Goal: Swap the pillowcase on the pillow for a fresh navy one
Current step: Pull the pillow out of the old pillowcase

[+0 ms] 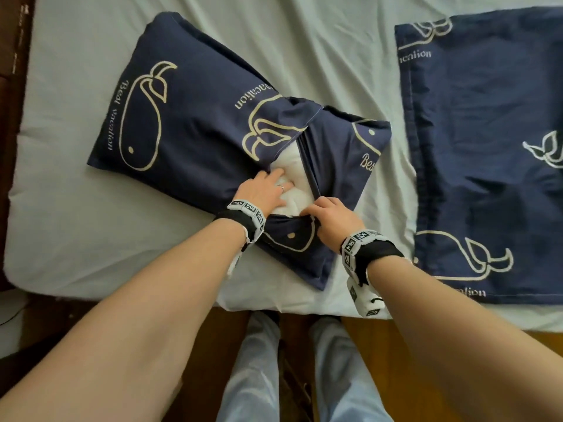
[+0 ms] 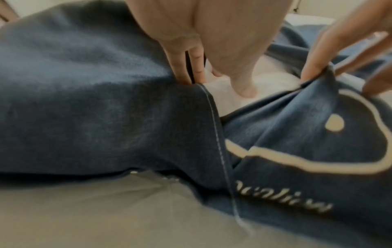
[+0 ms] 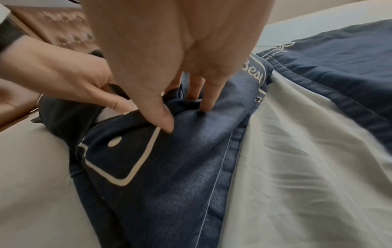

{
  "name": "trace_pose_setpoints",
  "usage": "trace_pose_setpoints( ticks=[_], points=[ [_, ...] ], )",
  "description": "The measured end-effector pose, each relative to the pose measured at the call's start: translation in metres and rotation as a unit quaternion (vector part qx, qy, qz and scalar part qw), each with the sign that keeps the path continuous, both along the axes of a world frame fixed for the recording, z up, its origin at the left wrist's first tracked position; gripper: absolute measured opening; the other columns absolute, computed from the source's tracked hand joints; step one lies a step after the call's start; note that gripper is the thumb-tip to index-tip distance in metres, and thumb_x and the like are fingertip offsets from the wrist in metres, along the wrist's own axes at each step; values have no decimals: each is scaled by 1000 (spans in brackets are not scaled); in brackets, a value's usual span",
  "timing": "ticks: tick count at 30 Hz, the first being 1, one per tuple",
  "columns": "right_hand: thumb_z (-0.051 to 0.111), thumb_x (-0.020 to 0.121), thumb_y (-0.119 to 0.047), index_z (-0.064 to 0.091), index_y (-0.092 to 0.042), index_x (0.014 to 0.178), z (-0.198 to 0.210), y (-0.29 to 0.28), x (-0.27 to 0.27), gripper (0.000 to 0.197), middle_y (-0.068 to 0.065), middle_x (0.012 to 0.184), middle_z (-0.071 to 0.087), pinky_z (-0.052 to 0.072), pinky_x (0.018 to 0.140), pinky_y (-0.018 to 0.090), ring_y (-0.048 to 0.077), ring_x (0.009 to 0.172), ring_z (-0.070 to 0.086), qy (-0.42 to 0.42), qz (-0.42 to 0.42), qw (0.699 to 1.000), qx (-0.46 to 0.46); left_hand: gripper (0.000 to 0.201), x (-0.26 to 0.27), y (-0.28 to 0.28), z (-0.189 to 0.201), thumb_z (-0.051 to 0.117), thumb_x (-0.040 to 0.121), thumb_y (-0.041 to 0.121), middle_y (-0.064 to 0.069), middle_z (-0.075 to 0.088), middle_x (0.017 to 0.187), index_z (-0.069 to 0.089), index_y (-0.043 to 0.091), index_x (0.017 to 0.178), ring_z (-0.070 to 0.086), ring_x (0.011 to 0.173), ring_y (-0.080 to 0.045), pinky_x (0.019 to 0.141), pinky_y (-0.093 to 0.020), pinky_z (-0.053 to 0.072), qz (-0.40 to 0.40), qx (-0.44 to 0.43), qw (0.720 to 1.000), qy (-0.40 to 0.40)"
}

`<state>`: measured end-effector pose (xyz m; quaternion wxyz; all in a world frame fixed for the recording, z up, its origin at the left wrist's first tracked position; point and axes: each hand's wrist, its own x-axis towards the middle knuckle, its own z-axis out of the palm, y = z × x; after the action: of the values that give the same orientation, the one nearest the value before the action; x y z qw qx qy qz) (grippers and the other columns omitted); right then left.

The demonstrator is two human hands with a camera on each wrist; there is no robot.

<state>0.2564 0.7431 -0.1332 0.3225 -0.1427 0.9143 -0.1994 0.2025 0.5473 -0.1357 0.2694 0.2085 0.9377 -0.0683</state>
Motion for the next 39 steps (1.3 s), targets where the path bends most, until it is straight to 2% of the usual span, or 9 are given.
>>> trace_pose_setpoints(
  ticks=[3,7,11,16,20,24,31,35,39],
  points=[
    [54,88,-9,67,-31,116,-10,-4,9,38,-8,122,54,53,88,44,20,132,36,19,-15,1000,-14,75,7,-1,-6,65,82,52,0,23,153,31,34,147,41,118,-29,88,-37,48,-18,-24,1000,-1],
    [57,89,-12,68,-30,117,-11,-7,21,35,-11,128,53,53,88,42,18,137,30,24,-11,1000,-5,29,4,16,4,56,91,20,-7,44,130,58,19,120,47,109,-35,85,-42,45,3,-20,999,45],
    [62,86,-14,69,-25,118,-5,-9,25,35,-6,127,57,49,89,40,24,137,36,59,-1,998,-11,33,-2,21,21,37,98,11,-9,53,122,56,20,123,51,110,-38,97,-47,39,-1,-33,999,43],
    [61,83,-19,67,-34,119,9,-13,27,39,-12,125,58,42,97,38,20,131,42,56,-18,998,4,40,-41,-22,81,36,92,1,-12,64,116,48,17,127,63,101,-38,75,-41,47,80,-10,993,91],
    [58,84,-27,61,-37,128,22,-13,25,46,-14,133,53,35,106,37,17,134,38,31,0,999,26,46,-49,-40,107,34,93,1,-13,65,116,41,16,136,65,100,-39,73,-39,47,131,-10,987,97],
    [61,85,-42,52,-40,135,26,-21,21,51,-12,140,44,43,103,39,18,138,30,-25,20,998,55,41,-19,-27,86,35,96,3,-13,54,124,40,11,136,56,112,-34,77,-42,49,161,4,984,77],
    [59,85,-20,38,-35,146,5,-23,39,66,-8,154,25,44,105,42,26,148,10,-34,33,997,54,46,30,0,56,58,85,15,-5,50,122,47,19,129,52,112,-26,82,-38,48,5,58,998,14],
    [53,88,-13,29,-36,150,-3,-17,44,70,-10,159,13,44,106,43,23,150,2,-44,35,997,47,68,41,-4,28,60,84,29,-9,36,138,32,29,146,38,128,-27,93,-41,46,8,22,999,-25],
    [49,88,-7,24,-38,151,-15,-12,50,74,-11,159,10,47,103,41,22,151,0,-35,40,998,43,51,36,2,13,55,91,24,-10,34,143,45,23,141,39,128,-30,92,-41,45,14,-19,1000,-11]
  ],
)
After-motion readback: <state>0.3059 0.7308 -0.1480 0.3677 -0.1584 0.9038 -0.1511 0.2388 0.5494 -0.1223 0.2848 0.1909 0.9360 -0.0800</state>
